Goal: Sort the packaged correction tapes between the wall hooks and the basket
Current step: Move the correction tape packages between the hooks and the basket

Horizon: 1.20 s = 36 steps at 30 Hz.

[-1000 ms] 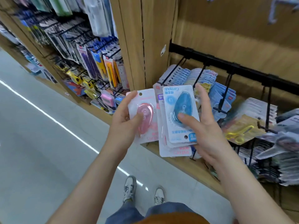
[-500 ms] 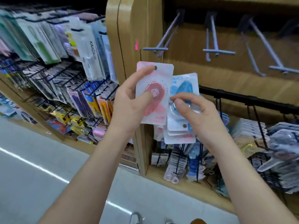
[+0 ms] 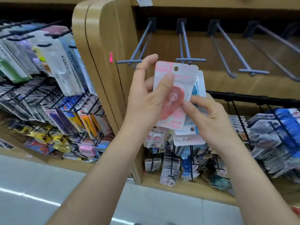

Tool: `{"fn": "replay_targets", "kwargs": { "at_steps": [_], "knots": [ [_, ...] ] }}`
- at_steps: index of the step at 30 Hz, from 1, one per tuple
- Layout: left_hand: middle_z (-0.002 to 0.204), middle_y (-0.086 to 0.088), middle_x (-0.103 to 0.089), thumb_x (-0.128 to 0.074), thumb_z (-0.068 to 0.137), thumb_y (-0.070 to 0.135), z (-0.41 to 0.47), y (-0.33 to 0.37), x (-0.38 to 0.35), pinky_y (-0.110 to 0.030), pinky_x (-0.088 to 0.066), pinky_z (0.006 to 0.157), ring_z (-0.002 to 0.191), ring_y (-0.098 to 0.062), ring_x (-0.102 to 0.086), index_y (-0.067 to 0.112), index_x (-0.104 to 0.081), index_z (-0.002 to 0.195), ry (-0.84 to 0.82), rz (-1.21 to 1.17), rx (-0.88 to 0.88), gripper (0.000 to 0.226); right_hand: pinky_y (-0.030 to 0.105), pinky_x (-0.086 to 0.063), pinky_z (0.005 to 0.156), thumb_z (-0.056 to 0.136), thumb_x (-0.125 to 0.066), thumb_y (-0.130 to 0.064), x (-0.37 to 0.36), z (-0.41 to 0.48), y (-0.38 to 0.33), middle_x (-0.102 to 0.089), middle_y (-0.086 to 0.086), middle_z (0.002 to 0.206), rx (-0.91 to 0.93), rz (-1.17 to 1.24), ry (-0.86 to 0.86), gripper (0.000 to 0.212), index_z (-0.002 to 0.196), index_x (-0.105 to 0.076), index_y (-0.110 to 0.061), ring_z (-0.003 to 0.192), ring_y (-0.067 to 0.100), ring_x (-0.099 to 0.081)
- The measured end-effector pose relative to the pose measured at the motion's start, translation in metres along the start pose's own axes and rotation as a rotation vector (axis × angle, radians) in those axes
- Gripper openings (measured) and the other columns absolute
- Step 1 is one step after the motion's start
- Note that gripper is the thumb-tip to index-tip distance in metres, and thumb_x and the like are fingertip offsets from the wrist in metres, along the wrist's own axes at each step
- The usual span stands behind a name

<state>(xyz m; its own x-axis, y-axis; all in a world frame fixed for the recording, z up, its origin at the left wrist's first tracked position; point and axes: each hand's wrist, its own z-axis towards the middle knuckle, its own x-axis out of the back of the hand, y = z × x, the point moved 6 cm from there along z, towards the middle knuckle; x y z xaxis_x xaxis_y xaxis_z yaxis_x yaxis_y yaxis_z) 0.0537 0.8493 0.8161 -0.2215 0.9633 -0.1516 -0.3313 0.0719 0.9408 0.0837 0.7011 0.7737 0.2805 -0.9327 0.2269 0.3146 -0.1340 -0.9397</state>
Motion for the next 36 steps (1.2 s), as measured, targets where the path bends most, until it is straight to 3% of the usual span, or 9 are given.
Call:
{"fn": "replay_targets", "kwargs": {
  "at_steps": [5,9,13,18,23,25,27,29,36],
  "knots": [
    [0.093,-0.009,-0.075,-0.070,0.091,0.016,0.021,0.000,-0.010,-0.045,-0.061,0.076,0.086,-0.021,-0.072,0.016,-0.071,0.093,0.111,0.025,0.044,0.003,0.013,-0.053,0.068,0.086,-0.055,-0.046,0.009,0.000,0.006,-0.059,0.002,0.117,-0.035,-0.002,0.020,0.027,0.095,-0.074,-0.030,0.120,0.018,-0.053],
    [0.087,-0.006,-0.075,-0.068,0.092,0.017,0.031,-0.005,-0.015,-0.049,-0.059,0.078,0.087,-0.025,-0.072,0.023,-0.073,0.081,0.106,0.073,0.065,0.013,0.024,-0.057,0.073,0.090,-0.055,-0.049,0.013,0.004,0.015,-0.064,0.006,0.116,-0.054,0.028,0.013,0.026,0.095,-0.074,-0.032,0.118,0.025,-0.056],
    [0.091,-0.004,-0.076,-0.061,0.097,0.018,0.035,-0.017,-0.018,-0.048,-0.059,0.080,0.087,-0.022,-0.073,0.017,-0.070,0.098,0.109,0.076,0.145,0.009,0.041,-0.055,0.090,0.097,-0.057,-0.043,0.016,0.008,0.018,-0.072,0.001,0.103,-0.077,0.037,0.013,0.022,0.096,-0.073,-0.028,0.110,0.027,-0.062],
    [0.101,-0.004,-0.074,-0.065,0.093,0.011,0.001,-0.019,-0.010,-0.041,-0.061,0.078,0.091,-0.024,-0.073,0.036,-0.046,0.129,-0.020,0.090,0.107,0.048,0.041,-0.058,0.079,0.097,-0.062,-0.027,0.020,0.009,0.019,-0.074,0.004,0.099,-0.150,0.134,0.044,0.012,0.096,-0.073,-0.022,0.093,0.022,-0.070],
    [0.093,0.009,-0.071,-0.071,0.090,0.012,-0.003,-0.030,-0.005,-0.022,-0.057,0.074,0.081,-0.009,-0.071,0.032,-0.062,0.125,0.013,0.307,0.062,0.042,0.020,-0.053,0.075,0.097,-0.061,-0.021,0.030,0.010,0.027,-0.072,-0.012,0.101,-0.178,0.197,0.158,0.013,0.100,-0.071,-0.027,0.092,0.004,-0.068],
    [0.099,0.013,-0.069,-0.071,0.091,0.016,0.011,-0.036,-0.006,-0.016,-0.055,0.079,0.080,0.005,-0.065,0.028,-0.063,0.128,0.077,0.353,0.059,0.040,0.019,-0.052,0.074,0.096,-0.062,-0.016,0.038,0.007,0.030,-0.069,-0.026,0.098,-0.169,0.178,0.191,0.019,0.096,-0.071,-0.033,0.092,-0.001,-0.065],
    [0.110,0.017,-0.066,-0.070,0.091,0.019,0.028,-0.047,-0.008,-0.016,-0.055,0.082,0.083,0.011,-0.062,0.028,-0.064,0.129,0.107,0.376,0.054,0.039,0.038,-0.058,0.084,0.095,-0.064,-0.014,0.047,0.000,0.035,-0.067,-0.027,0.106,-0.187,0.184,0.203,0.027,0.096,-0.072,-0.040,0.101,0.008,-0.066],
    [0.115,0.016,-0.066,-0.070,0.091,0.023,0.044,-0.059,-0.010,-0.025,-0.057,0.086,0.095,0.000,-0.065,0.031,-0.065,0.127,0.135,0.407,0.046,0.037,0.050,-0.053,0.097,0.094,-0.065,-0.014,0.053,-0.008,0.039,-0.061,-0.022,0.124,-0.196,0.203,0.185,0.037,0.105,-0.069,-0.050,0.116,0.015,-0.061],
    [0.118,0.003,-0.064,-0.063,0.095,0.032,0.066,-0.072,-0.024,-0.042,-0.056,0.092,0.107,-0.015,-0.062,0.034,-0.059,0.126,0.141,0.558,0.053,0.031,0.036,-0.059,0.080,0.079,-0.076,-0.009,0.051,-0.018,0.039,-0.064,-0.011,0.131,-0.217,0.476,0.127,0.088,0.146,-0.034,-0.048,0.110,0.016,-0.069]
  ]
}}
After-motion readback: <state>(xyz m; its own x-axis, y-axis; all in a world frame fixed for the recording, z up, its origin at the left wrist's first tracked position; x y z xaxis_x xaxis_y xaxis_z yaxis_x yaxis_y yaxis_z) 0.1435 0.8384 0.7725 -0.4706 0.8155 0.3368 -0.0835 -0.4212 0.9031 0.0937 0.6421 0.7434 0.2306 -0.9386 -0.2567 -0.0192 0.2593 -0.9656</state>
